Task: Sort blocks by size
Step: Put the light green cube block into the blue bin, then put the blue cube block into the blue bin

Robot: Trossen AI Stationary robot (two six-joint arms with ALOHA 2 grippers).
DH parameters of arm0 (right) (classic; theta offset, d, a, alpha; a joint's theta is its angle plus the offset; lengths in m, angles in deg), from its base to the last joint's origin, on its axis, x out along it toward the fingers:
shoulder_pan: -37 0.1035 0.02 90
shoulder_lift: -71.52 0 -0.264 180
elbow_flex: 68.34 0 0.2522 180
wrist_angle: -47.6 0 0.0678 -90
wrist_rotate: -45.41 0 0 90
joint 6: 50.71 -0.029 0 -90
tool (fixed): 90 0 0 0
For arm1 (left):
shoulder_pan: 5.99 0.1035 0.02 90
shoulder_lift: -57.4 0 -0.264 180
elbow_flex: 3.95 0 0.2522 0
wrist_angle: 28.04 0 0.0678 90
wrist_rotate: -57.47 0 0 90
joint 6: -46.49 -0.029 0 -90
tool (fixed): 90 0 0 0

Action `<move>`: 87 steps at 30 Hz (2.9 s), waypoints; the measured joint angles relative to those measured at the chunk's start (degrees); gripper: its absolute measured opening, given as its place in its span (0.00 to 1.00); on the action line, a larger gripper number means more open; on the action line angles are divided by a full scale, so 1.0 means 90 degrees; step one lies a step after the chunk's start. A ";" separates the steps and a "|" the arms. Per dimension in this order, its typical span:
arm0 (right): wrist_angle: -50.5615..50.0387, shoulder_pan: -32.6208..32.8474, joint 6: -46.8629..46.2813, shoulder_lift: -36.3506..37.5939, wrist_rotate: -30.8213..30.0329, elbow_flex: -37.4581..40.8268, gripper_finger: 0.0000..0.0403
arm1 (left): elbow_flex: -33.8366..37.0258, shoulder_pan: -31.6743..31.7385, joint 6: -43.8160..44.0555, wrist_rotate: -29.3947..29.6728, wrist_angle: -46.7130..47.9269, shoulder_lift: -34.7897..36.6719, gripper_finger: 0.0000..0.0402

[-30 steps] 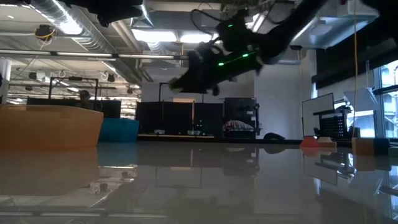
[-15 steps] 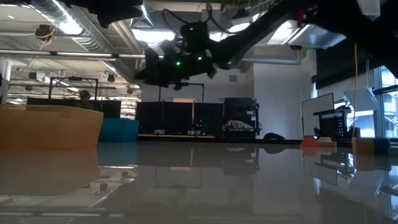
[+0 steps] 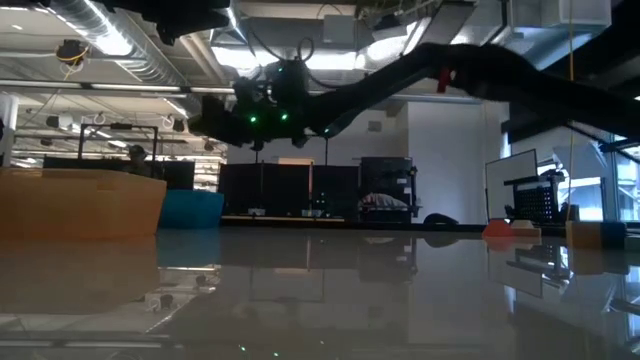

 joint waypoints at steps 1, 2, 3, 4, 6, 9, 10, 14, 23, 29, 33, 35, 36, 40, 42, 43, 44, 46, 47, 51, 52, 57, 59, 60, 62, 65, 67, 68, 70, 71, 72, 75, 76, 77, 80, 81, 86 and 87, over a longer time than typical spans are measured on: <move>-0.0037 -0.0001 -0.0002 -0.0120 -0.0003 -0.0175 0.36 | 0.0000 0.0007 -0.0004 0.0000 0.0016 0.0000 0.51; -0.0058 -0.0001 0.0000 -0.0223 -0.0045 -0.0316 0.36 | 0.0000 0.0019 -0.0009 0.0000 0.0038 0.0000 0.51; -0.0086 -0.0001 0.0000 -0.0301 -0.0092 -0.0416 0.36 | 0.0000 0.0026 -0.0010 0.0000 0.0043 0.0000 0.51; -0.0117 -0.0001 0.0002 -0.0355 -0.0175 -0.0477 0.36 | 0.0000 0.0038 -0.0010 0.0000 0.0058 0.0000 0.51; -0.0140 -0.0001 0.0004 -0.0408 -0.0423 -0.0488 0.36 | 0.0000 0.0041 -0.0015 0.0002 0.0070 0.0000 0.51; -0.0148 0.0007 0.0002 -0.0417 -0.0820 -0.0488 0.37 | 0.0000 0.0041 -0.0022 0.0002 0.0063 0.0000 0.51; -0.0130 0.0007 -0.0003 -0.0417 -0.0896 -0.0490 0.38 | 0.0000 0.0041 -0.0024 0.0000 0.0066 0.0000 0.51; -0.0129 0.0007 -0.0007 -0.0417 -0.0830 -0.0493 0.43 | 0.0000 0.0041 -0.0039 0.0002 0.0092 0.0000 0.51; -0.0280 0.0012 -0.0014 -0.0417 -0.0779 -0.0493 0.57 | 0.0000 0.0041 -0.0128 0.0002 0.0090 0.0000 0.51; -0.0330 0.0012 -0.0014 -0.0400 -0.0777 -0.0493 0.59 | 0.0000 0.0041 -0.0068 0.0002 0.0092 0.0000 0.51; -0.0503 0.0012 0.0013 -0.0217 -0.0768 -0.0493 0.58 | 0.0000 0.0041 -0.0049 0.0002 0.0095 0.0000 0.51; -0.0931 0.0012 0.0147 -0.0020 -0.0768 -0.0493 0.57 | 0.0000 0.0041 -0.0041 0.0002 0.0095 0.0000 0.51; -0.1126 0.0012 0.0208 0.0070 -0.0766 -0.0493 0.57 | 0.0000 0.0041 -0.0029 0.0002 0.0095 0.0000 0.51; -0.2190 -0.0020 0.0522 0.0466 -0.0765 -0.0493 0.57 | 0.0000 0.0041 -0.0003 0.0002 0.0095 0.0000 0.51; -0.2566 -0.0040 0.0742 0.0633 -0.0797 -0.0492 0.57 | 0.0000 0.0041 0.0003 0.0002 0.0111 0.0000 0.51; -0.2754 -0.0055 0.0813 0.0719 -0.0832 -0.0492 0.57 | 0.0000 0.0041 0.0023 0.0002 0.0131 0.0000 0.51; -0.2914 -0.0068 0.0859 0.0805 -0.0836 -0.0492 0.57 | 0.0000 0.0041 0.0040 0.0002 0.0161 0.0000 0.51; -0.3227 -0.0088 0.0998 0.0965 -0.0837 -0.0493 0.57 | 0.0000 0.0041 0.0068 0.0002 0.0218 0.0000 0.51; -0.3394 -0.0114 0.1059 0.1042 -0.0833 -0.0493 0.57 | 0.0000 0.0041 0.0070 0.0002 0.0261 0.0000 0.51; -0.3983 -0.0120 0.1209 0.1334 -0.0691 -0.0492 0.57 | 0.0000 0.0041 0.0069 0.0002 0.0284 0.0000 0.51; -0.4151 -0.0120 0.1292 0.1406 -0.0690 -0.0491 0.57 | 0.0000 0.0041 0.0063 0.0002 0.0282 0.0000 0.51; -0.4861 -0.0120 0.1481 0.1745 -0.0671 -0.0491 0.57 | 0.0000 0.0041 0.0065 0.0002 0.0284 0.0000 0.51; -0.5091 -0.0155 0.1472 0.1856 -0.0713 -0.0491 0.57 | 0.0000 0.0036 0.0059 0.0002 0.0284 0.0000 0.51; -0.5208 -0.0162 0.1470 0.1900 -0.0713 -0.0491 0.57 | 0.0000 0.0036 0.0043 0.0002 0.0282 0.0000 0.51; -0.5488 -0.0200 0.1470 0.2005 -0.0714 -0.0491 0.57 | 0.0000 0.0036 -0.0010 0.0000 0.0251 0.0000 0.51; -0.5869 -0.0202 0.1470 0.2204 -0.0717 -0.0488 0.57 | 0.0000 0.0036 -0.0032 0.0002 0.0235 0.0002 0.51; -0.6069 -0.0202 0.1477 0.2368 -0.0719 -0.0488 0.57 | 0.0000 0.0039 -0.0032 0.0002 0.0285 0.0005 0.51; -0.6169 -0.0201 0.1477 0.2440 -0.0718 -0.0488 0.57 | 0.0000 0.0036 -0.0023 0.0002 0.0325 0.0005 0.51; -0.6402 -0.0194 0.1471 0.2550 -0.0716 -0.0488 0.57 | 0.0000 0.0036 0.0004 0.0001 0.0383 0.0005 0.51; -0.6460 -0.0190 0.1455 0.2580 -0.0714 -0.0488 0.57 | 0.0000 0.0037 0.0003 0.0002 0.0419 0.0005 0.51; -0.6523 -0.0190 0.1439 0.2601 -0.0714 -0.0488 0.57 | 0.0000 0.0039 0.0000 0.0002 0.0435 0.0005 0.51; -0.6829 -0.0190 0.1426 0.2682 -0.0676 -0.0486 0.57 | 0.0000 0.0036 0.0026 0.0002 0.0435 0.0005 0.51; -0.6950 -0.0190 0.1426 0.2714 -0.0668 -0.0488 0.57 | 0.0000 0.0038 0.0032 0.0002 0.0440 0.0005 0.51; -0.7124 -0.0192 0.1428 0.2766 -0.0666 -0.0486 0.57 | 0.0000 0.0036 0.0036 0.0002 0.0475 0.0005 0.51; -0.7545 -0.0197 0.1470 0.2901 -0.0668 -0.0486 0.57 | 0.0001 0.0022 0.0046 0.0001 0.0569 0.0005 0.51; -0.7637 -0.0197 0.1472 0.2937 -0.0695 -0.0486 0.57 | 0.0002 0.0023 0.0046 0.0002 0.0594 0.0005 0.51; -0.8328 -0.0197 0.1499 0.3050 -0.0901 -0.0481 0.57 | 0.0000 0.0024 0.0046 0.0001 0.0595 0.0005 0.51; -0.8432 -0.0197 0.1504 0.3061 -0.0899 -0.0476 0.57 | 0.0001 0.0024 0.0048 0.0002 0.0595 0.0005 0.51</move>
